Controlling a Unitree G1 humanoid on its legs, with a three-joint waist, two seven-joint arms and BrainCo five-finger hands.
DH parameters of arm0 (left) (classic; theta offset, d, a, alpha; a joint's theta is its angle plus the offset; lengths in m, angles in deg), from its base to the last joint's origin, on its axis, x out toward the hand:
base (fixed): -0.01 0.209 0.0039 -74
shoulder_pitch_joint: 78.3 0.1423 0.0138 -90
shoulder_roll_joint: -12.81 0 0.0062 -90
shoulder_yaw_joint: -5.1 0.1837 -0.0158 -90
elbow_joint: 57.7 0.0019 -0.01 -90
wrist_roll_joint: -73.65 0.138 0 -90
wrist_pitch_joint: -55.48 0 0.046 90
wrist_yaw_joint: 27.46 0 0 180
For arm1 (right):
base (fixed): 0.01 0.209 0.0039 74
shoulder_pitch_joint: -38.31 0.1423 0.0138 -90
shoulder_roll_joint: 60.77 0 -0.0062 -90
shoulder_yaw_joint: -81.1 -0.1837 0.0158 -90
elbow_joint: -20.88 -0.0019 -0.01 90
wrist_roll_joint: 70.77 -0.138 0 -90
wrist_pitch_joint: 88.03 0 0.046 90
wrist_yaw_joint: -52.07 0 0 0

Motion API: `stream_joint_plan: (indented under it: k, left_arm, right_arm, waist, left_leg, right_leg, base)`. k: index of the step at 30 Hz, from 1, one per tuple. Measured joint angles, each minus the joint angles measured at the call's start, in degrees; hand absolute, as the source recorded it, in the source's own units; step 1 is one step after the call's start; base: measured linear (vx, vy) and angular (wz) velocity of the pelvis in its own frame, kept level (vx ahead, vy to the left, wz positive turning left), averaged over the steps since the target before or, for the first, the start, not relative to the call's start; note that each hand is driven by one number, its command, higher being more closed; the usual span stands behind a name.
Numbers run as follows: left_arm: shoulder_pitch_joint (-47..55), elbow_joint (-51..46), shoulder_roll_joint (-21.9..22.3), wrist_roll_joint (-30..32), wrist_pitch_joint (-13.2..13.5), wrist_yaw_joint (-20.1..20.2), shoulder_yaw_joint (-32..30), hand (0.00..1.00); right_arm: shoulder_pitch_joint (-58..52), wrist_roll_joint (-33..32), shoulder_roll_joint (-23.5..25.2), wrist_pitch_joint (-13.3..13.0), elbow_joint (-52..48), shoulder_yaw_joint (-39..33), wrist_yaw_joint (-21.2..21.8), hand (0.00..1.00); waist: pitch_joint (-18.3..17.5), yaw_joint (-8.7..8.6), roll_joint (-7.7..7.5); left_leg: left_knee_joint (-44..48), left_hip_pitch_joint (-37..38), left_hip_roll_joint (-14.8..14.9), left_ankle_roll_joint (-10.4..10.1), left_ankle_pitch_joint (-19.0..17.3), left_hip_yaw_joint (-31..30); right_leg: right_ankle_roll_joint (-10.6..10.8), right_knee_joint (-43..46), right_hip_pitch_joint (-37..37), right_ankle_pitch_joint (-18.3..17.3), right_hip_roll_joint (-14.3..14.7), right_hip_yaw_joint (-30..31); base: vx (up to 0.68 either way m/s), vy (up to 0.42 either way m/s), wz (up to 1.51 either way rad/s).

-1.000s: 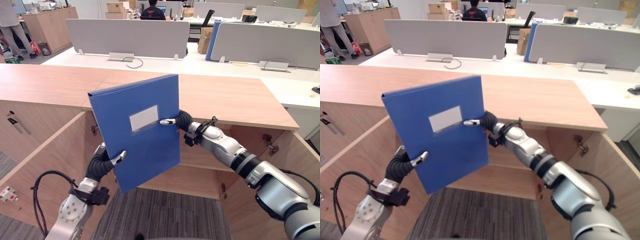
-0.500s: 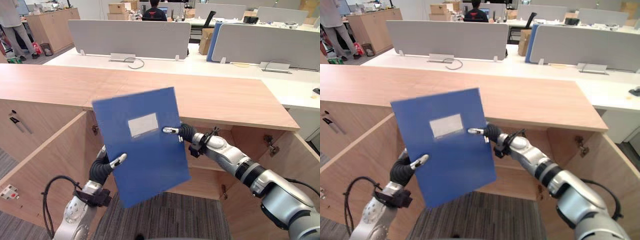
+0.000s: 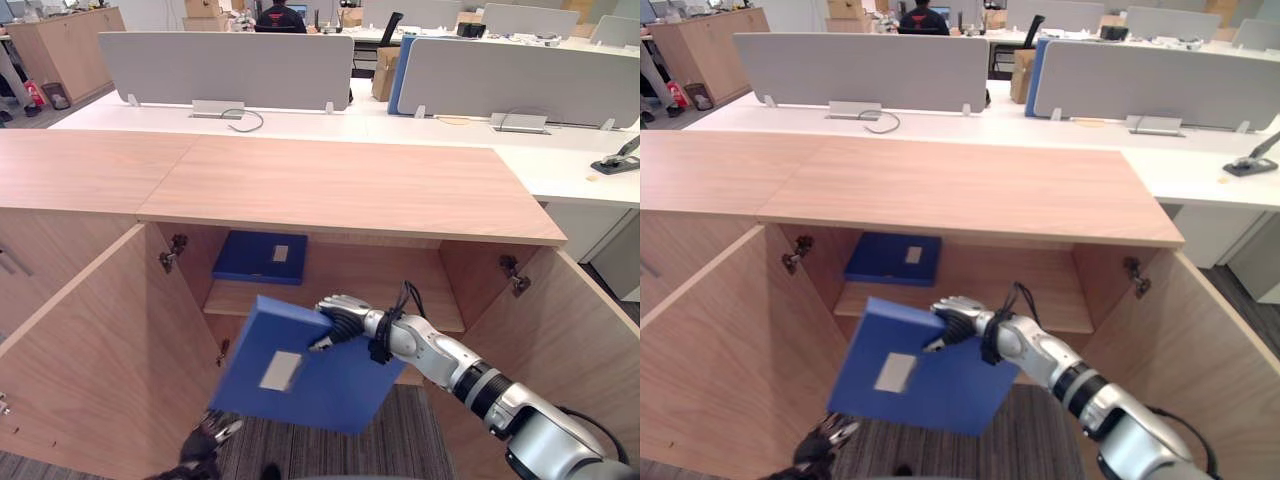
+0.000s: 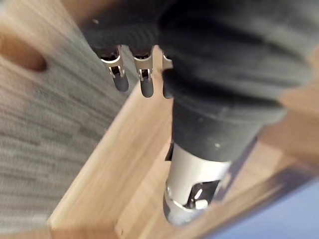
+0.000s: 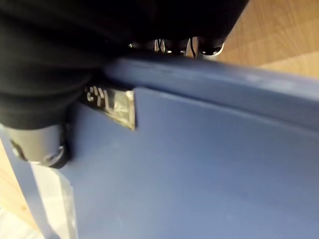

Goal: Walk over to the cabinet, pick up the folder, carry it to the office cabinet, place the folder inside the office cabinet, then close the office cabinet door

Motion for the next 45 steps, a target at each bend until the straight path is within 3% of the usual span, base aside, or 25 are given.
stream_joint_plan:
  k: [4,9,10,13,15,17,18,20,21,25,28,30,34,39,41,45]
  left_arm:
    - [1.1,4.7,-1.2,1.2,-0.3,-2.3,-4.4,0.0]
    - [2.2,6.0,0.8,3.7,-0.5,-4.8,-8.0,0.0]
    - [2.1,6.0,1.1,3.9,-0.4,-5.1,-8.2,0.0]
    - [1.6,5.9,3.6,6.3,-0.3,-7.5,-9.8,0.0]
    - [0.9,5.8,5.1,11.3,0.3,-9.8,-10.8,0.0]
    - [-0.2,5.7,5.3,13.3,0.3,-11.2,-12.2,0.0]
    - [-1.2,5.0,5.4,14.3,0.3,-12.4,-13.6,0.0]
    - [-1.6,4.3,5.9,14.4,0.5,-13.5,-14.6,0.0]
    - [-1.6,3.6,6.6,14.5,0.5,-14.0,-15.0,0.0]
    - [-1.0,0.4,10.2,14.3,0.4,-15.6,-15.6,0.0]
    - [-0.7,-2.5,11.4,14.3,0.4,-15.9,-15.3,0.0]
    - [-0.1,-5.2,11.8,14.3,0.4,-16.1,-13.9,0.0]
    - [1.5,-9.6,12.2,14.3,0.4,-16.8,-12.3,0.0]
    - [2.0,-13.1,12.6,14.2,0.3,-17.8,-11.8,0.0]
    - [2.0,-14.1,12.6,14.1,0.3,-17.9,-11.8,0.0]
    - [2.0,-16.5,12.9,13.4,0.0,-18.0,-10.7,0.0]
  right_arm:
    - [0.0,8.0,-2.9,-0.5,5.4,2.0,-0.7,1.0]
    - [-0.5,9.1,-2.9,-0.9,14.1,1.3,-0.7,1.0]
    - [-0.7,9.1,-2.5,-0.9,16.0,-0.1,-0.7,1.0]
    - [-1.3,4.1,2.3,2.5,27.6,-16.5,-2.3,1.0]
    - [1.6,-6.7,4.6,6.5,35.3,-26.2,-5.7,1.0]
    - [6.0,-12.5,5.6,8.8,40.0,-31.5,-7.9,1.0]
    - [8.8,-17.2,6.3,10.4,41.7,-36.6,-9.4,1.0]
    - [9.8,-25.2,7.5,11.4,41.4,-41.9,-10.8,1.0]
    - [9.9,-32.8,9.0,11.7,40.0,-45.8,-11.7,1.0]
    - [10.8,-64.8,13.1,10.9,33.5,-53.1,-13.6,1.0]
    - [13.0,-79.1,13.6,8.5,30.7,-57.2,-14.2,1.0]
    - [16.2,-89.6,13.5,5.5,27.7,-61.3,-14.5,1.0]
    - [21.5,-99.1,12.3,2.0,24.6,-64.2,-15.1,1.0]
    - [29.3,-104.0,7.0,1.1,24.6,-63.1,-17.6,1.0]
    - [31.9,-104.3,5.2,1.1,24.6,-62.3,-18.7,1.0]
    - [40.6,-104.7,-2.2,1.1,25.5,-55.8,-21.2,1.0]
  waist:
    - [1.8,0.34,-0.25]
    - [3.7,0.86,-0.17]
    - [4.1,1.03,-0.07]
    - [5.7,1.68,0.66]
    - [8.8,2.06,1.53]
    - [11.8,2.68,2.12]
    - [14.2,3.69,2.46]
    - [15.4,4.51,2.8]
    - [16.6,4.76,3.09]
    - [19.1,4.49,5.06]
    - [20.2,4.48,5.63]
    - [21.5,4.23,6.16]
    - [23.0,3.86,6.94]
    - [25.1,3.99,8.98]
    - [25.6,4.3,9.1]
    - [27.1,4.31,10.65]
  left_leg:
    - [0.0,-0.2,-0.1,-0.1,-0.1,0.0]
    - [0.0,-0.4,-0.3,0.0,-0.2,-0.1]
    - [0.0,-0.5,-0.3,0.0,-0.2,-0.1]
    - [0.4,-2.6,-0.4,0.3,0.0,-0.4]
    - [1.7,-4.0,-0.5,0.6,-0.1,-0.7]
    - [3.4,-6.4,-0.3,0.7,-0.2,-0.5]
    - [4.8,-8.5,0.1,0.7,-0.3,0.0]
    - [6.2,-10.7,0.3,0.7,-0.7,0.7]
    - [8.3,-12.2,-0.1,1.1,-1.7,1.1]
    - [23.0,-19.6,-0.1,1.3,-8.6,1.2]
    - [28.0,-23.1,-0.1,1.5,-10.8,0.9]
    - [31.4,-25.9,-0.8,1.8,-12.1,0.7]
    - [34.9,-29.4,-3.0,2.6,-13.5,0.4]
    - [40.7,-34.6,-5.0,4.0,-16.0,0.6]
    - [42.2,-36.2,-5.5,4.3,-16.5,1.2]
    - [46.7,-41.7,-6.6,5.5,-17.3,1.8]
  right_leg:
    - [0.0,0.0,-0.2,0.0,-0.2,0.0]
    - [0.1,-0.3,-0.3,0.0,-0.2,0.0]
    - [0.1,-0.3,-0.4,-0.1,-0.2,0.0]
    - [0.1,0.3,-2.3,0.0,-0.1,-0.6]
    - [0.1,1.4,-3.5,-0.1,-0.1,-0.8]
    - [0.1,2.6,-5.8,-0.1,-0.2,-0.6]
    - [-0.1,4.8,-8.7,-0.4,-0.4,0.0]
    - [-0.2,8.8,-12.2,-1.9,-1.1,0.6]
    - [0.0,12.3,-14.2,-3.1,-1.9,0.5]
    - [-0.1,20.7,-18.4,-7.4,-3.8,-0.9]
    - [-0.1,25.0,-21.1,-9.4,-4.5,-1.2]
    - [0.2,28.8,-23.5,-11.2,-6.0,-2.1]
    - [0.8,34.1,-26.9,-13.9,-9.1,-2.6]
    - [1.5,40.0,-30.7,-17.0,-12.8,-4.1]
    - [1.5,42.1,-32.5,-17.9,-14.0,-4.2]
    - [1.4,48.2,-37.9,-19.1,-16.3,-4.4]
  base:
    - [-0.02,0.01,0.0]
    - [0.0,0.0,0.0]
    - [0.0,0.0,0.0]
    - [0.01,-0.004,0.04]
    - [-0.01,-0.008,0.07]
    - [-0.08,0.005,-0.1]
    - [-0.11,0.013,-0.21]
    - [-0.12,-0.007,-0.16]
    - [-0.1,-0.017,-0.09]
    - [-0.13,-0.011,0.0]
    - [-0.1,-0.005,0.1]
    - [-0.08,0.026,0.19]
    - [-0.01,0.055,0.26]
    - [0.06,0.074,0.23]
    - [0.05,0.041,0.19]
    - [0.02,0.011,0.22]
